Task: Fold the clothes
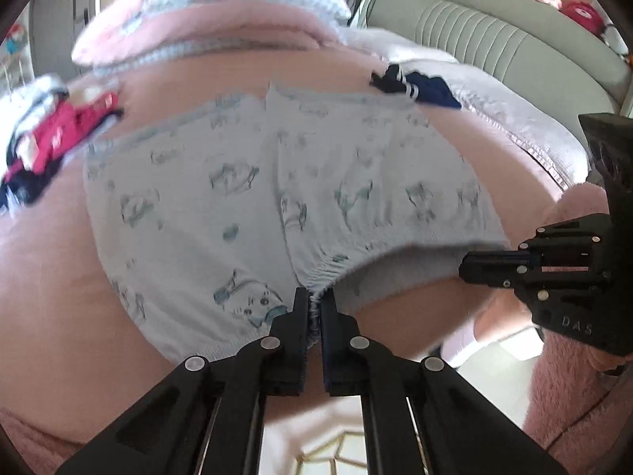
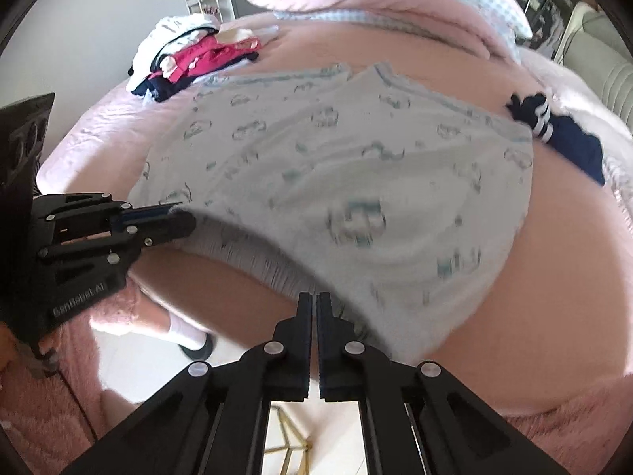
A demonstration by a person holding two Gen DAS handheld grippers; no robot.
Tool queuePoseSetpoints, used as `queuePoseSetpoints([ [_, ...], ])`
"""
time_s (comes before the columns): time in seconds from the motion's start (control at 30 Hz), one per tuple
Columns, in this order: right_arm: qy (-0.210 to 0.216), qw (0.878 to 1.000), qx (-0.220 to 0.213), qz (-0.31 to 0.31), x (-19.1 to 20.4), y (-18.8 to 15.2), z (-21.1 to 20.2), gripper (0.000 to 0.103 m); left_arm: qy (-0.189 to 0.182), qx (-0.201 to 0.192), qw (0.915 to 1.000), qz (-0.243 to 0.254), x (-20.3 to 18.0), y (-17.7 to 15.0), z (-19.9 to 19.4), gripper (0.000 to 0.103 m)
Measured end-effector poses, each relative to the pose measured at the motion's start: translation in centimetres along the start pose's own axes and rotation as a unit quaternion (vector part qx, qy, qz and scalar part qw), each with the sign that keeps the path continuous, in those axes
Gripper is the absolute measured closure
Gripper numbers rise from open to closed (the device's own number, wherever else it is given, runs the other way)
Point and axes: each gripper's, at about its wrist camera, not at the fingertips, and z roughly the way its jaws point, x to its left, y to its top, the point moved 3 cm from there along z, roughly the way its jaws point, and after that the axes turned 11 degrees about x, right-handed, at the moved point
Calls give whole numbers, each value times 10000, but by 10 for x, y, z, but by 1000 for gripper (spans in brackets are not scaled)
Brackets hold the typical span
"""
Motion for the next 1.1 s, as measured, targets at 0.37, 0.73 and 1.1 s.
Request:
queuePoseSetpoints([
  [0.37, 60, 9995, -244, 167, -4, 0, -7, 101, -516, -301, 9982, -30, -9, 5, -17, 69],
  [0.73, -448, 9988, -52, 178, -7, 4, 18, 88, 593, 126, 9884, 1396, -51, 32, 21, 69],
  [1.1, -66, 9960, -498, 741, -33, 1, 2, 90, 614, 107, 9750, 2135, -86, 45, 37, 67],
])
